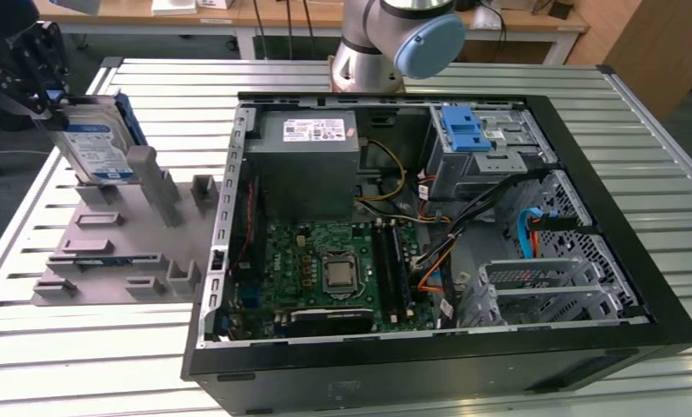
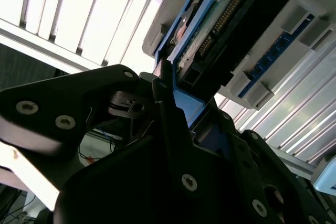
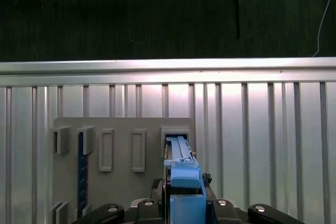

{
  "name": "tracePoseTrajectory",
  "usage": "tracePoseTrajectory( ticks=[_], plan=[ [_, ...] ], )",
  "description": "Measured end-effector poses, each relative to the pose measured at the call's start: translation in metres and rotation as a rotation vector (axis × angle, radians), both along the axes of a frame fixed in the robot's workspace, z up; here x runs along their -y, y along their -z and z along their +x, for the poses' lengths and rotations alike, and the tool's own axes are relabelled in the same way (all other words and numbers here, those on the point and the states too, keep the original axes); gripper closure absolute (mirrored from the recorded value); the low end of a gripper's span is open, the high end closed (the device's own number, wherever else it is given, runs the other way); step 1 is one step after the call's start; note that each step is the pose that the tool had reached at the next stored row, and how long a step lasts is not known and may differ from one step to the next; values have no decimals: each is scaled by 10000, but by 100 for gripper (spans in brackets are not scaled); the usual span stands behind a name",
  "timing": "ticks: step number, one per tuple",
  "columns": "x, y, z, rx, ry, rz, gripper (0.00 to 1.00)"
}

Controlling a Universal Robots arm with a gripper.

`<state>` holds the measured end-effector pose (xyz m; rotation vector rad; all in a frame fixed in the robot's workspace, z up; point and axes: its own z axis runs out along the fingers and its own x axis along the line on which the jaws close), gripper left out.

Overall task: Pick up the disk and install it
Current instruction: 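Pick up the disk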

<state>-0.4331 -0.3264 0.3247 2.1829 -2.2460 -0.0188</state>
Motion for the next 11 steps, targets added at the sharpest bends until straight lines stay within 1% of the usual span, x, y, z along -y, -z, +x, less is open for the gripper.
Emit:
tracePoseTrajectory(
  ticks=[11],
  plan=[
    [0,-67,0,0,0,0,64]
  ],
)
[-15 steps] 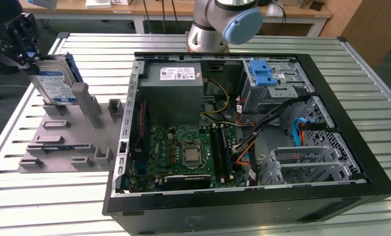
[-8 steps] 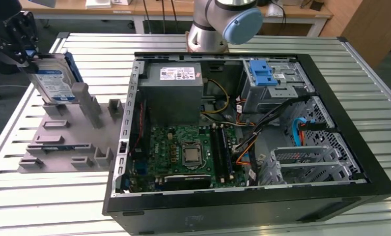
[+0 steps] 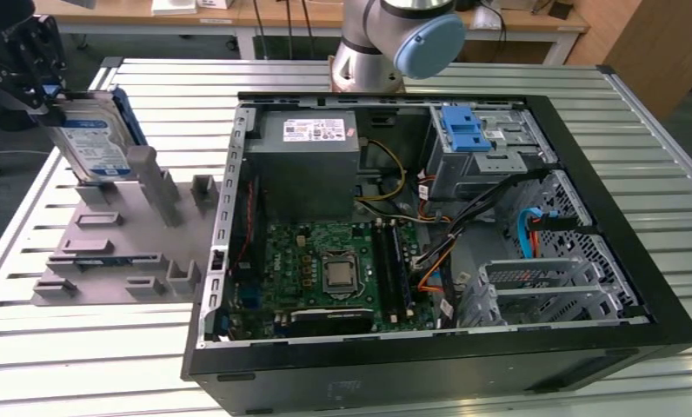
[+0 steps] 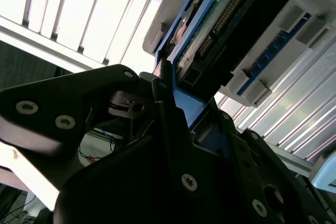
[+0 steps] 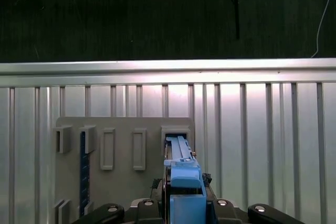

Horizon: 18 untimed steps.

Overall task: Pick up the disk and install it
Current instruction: 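Pick up the disk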

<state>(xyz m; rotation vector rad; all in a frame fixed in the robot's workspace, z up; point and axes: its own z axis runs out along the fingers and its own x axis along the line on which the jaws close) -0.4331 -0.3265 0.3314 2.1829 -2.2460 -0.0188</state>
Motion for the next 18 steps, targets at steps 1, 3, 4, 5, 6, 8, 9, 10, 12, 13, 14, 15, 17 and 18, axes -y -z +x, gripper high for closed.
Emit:
tracePoseTrajectory(
  ticks=[1,3,4,5,6,8,9,10,12,13,14,15,17,18],
  plan=[
    [0,-6,0,0,0,1,64],
    [0,-18,0,-1,0,1,64],
    [0,-24,0,-1,0,2,64],
    [0,-30,0,-1,0,2,64],
    [0,-36,0,-1,0,2,64],
    [0,-48,0,0,0,3,64],
    [0,-55,0,0,0,3,64],
    [0,-62,0,0,0,4,64],
    [0,-75,0,0,0,5,64],
    [0,-82,0,-1,0,5,64],
    [0,-88,0,0,0,7,64],
    [0,-95,0,0,0,7,64],
    [0,-109,0,-1,0,8,64],
    [0,-115,0,0,0,9,64]
  ],
)
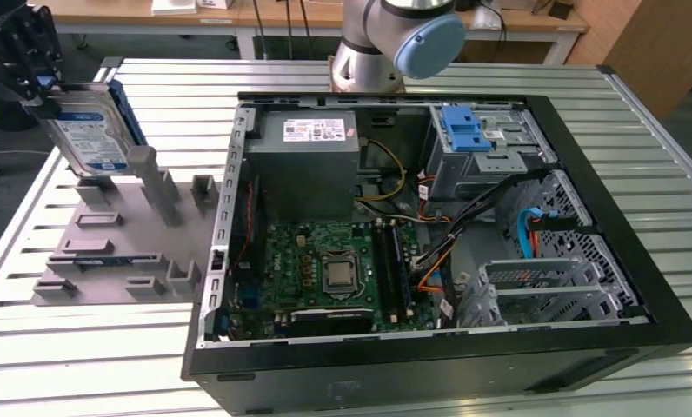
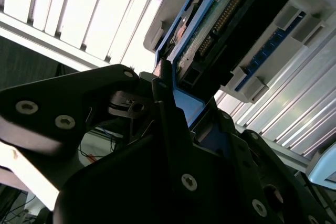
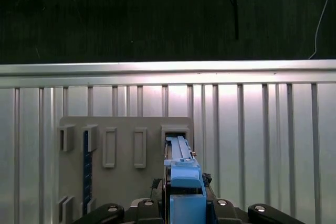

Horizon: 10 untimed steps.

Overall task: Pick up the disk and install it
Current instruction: 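Pick up the disk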

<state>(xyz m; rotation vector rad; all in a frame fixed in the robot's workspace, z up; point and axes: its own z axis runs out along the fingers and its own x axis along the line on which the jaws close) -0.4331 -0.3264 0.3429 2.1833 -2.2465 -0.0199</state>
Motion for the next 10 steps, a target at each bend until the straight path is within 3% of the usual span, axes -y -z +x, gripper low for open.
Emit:
tracePoseTrajectory(
  ticks=[10],
  plan=[
    [0,-68,0,0,0,9,64]
  ],
)
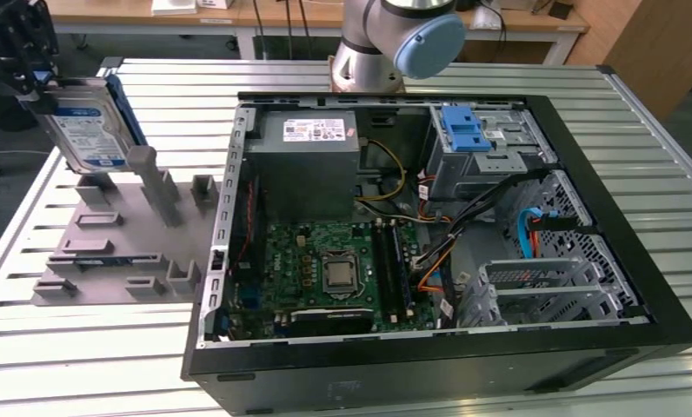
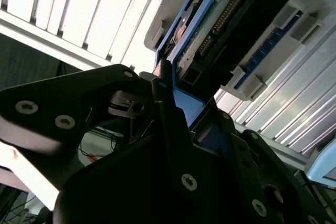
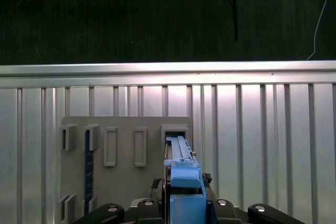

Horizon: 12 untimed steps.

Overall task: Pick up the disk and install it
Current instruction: 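Pick up the disk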

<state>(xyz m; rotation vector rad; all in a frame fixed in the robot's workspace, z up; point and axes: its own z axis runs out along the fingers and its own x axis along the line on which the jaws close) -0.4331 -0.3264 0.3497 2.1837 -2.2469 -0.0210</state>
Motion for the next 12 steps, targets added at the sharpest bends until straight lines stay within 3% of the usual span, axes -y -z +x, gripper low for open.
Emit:
tracePoseTrajectory(
  ticks=[12],
  plan=[
    [0,-84,0,0,0,12,64]
  ],
)
